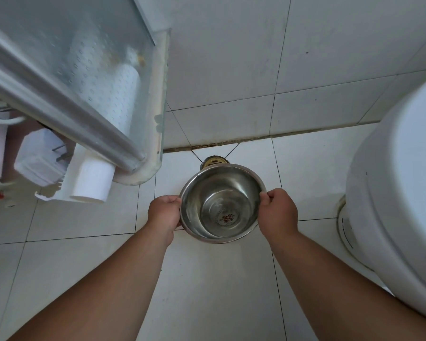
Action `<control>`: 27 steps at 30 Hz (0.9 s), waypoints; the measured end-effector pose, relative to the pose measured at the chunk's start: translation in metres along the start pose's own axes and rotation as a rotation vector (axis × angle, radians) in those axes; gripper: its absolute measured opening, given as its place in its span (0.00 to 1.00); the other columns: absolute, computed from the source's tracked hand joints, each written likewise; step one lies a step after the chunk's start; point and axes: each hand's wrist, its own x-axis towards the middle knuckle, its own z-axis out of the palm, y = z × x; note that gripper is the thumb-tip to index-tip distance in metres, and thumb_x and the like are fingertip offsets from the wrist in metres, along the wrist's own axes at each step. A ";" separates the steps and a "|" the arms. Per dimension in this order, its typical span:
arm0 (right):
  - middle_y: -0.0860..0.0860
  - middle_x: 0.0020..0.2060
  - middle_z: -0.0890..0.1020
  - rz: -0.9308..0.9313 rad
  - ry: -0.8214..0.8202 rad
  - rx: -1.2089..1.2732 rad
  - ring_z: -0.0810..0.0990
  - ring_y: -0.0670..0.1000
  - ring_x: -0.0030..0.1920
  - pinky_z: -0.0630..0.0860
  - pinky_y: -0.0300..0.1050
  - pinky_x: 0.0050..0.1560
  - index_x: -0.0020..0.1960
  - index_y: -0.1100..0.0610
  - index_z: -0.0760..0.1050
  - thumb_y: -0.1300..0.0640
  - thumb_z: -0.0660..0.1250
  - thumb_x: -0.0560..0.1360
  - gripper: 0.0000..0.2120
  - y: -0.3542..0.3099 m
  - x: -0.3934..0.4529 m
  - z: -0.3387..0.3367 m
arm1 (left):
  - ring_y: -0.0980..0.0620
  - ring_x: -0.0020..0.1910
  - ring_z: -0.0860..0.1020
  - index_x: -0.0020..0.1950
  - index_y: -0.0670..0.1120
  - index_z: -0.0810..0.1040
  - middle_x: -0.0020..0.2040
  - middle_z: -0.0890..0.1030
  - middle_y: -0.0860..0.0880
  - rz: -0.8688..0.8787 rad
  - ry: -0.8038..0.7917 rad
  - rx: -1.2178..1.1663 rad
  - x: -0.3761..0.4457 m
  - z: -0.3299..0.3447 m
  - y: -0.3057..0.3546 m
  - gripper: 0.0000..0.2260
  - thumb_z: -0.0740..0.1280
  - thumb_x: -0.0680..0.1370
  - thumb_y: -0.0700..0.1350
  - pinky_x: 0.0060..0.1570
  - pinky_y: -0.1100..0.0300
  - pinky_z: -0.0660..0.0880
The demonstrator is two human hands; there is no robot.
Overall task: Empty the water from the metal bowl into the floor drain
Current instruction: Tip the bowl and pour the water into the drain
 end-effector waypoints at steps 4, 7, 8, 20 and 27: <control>0.45 0.35 0.75 -0.008 0.005 -0.009 0.76 0.55 0.40 0.66 0.46 0.40 0.45 0.56 0.73 0.53 0.63 0.85 0.11 0.000 0.001 0.000 | 0.44 0.37 0.85 0.47 0.44 0.89 0.37 0.89 0.45 0.008 -0.013 0.005 0.000 0.000 0.000 0.10 0.69 0.81 0.36 0.36 0.55 0.83; 0.46 0.35 0.75 -0.004 0.003 -0.008 0.76 0.55 0.41 0.66 0.46 0.40 0.45 0.56 0.72 0.54 0.63 0.85 0.11 0.000 0.001 -0.001 | 0.43 0.38 0.85 0.46 0.44 0.90 0.39 0.90 0.44 0.014 -0.016 0.008 0.000 0.000 -0.001 0.10 0.69 0.81 0.36 0.38 0.53 0.86; 0.46 0.35 0.75 -0.003 0.003 -0.006 0.76 0.55 0.41 0.66 0.46 0.41 0.45 0.56 0.73 0.54 0.63 0.85 0.11 0.000 0.000 -0.001 | 0.43 0.38 0.85 0.47 0.44 0.90 0.40 0.90 0.43 0.013 -0.013 0.008 0.000 0.000 -0.001 0.10 0.69 0.81 0.36 0.40 0.52 0.86; 0.49 0.37 0.77 -0.005 0.008 -0.014 0.76 0.56 0.41 0.67 0.46 0.41 0.45 0.57 0.73 0.54 0.63 0.85 0.11 -0.002 0.000 0.000 | 0.46 0.33 0.81 0.47 0.42 0.90 0.37 0.86 0.43 0.011 -0.016 -0.001 0.007 0.000 -0.007 0.10 0.69 0.80 0.35 0.35 0.57 0.81; 0.46 0.35 0.75 -0.005 0.014 0.004 0.76 0.55 0.41 0.67 0.46 0.41 0.45 0.58 0.74 0.54 0.63 0.85 0.11 -0.003 0.000 0.000 | 0.44 0.38 0.84 0.52 0.42 0.89 0.44 0.88 0.41 0.013 -0.014 -0.015 0.009 0.000 -0.008 0.09 0.68 0.82 0.36 0.38 0.56 0.81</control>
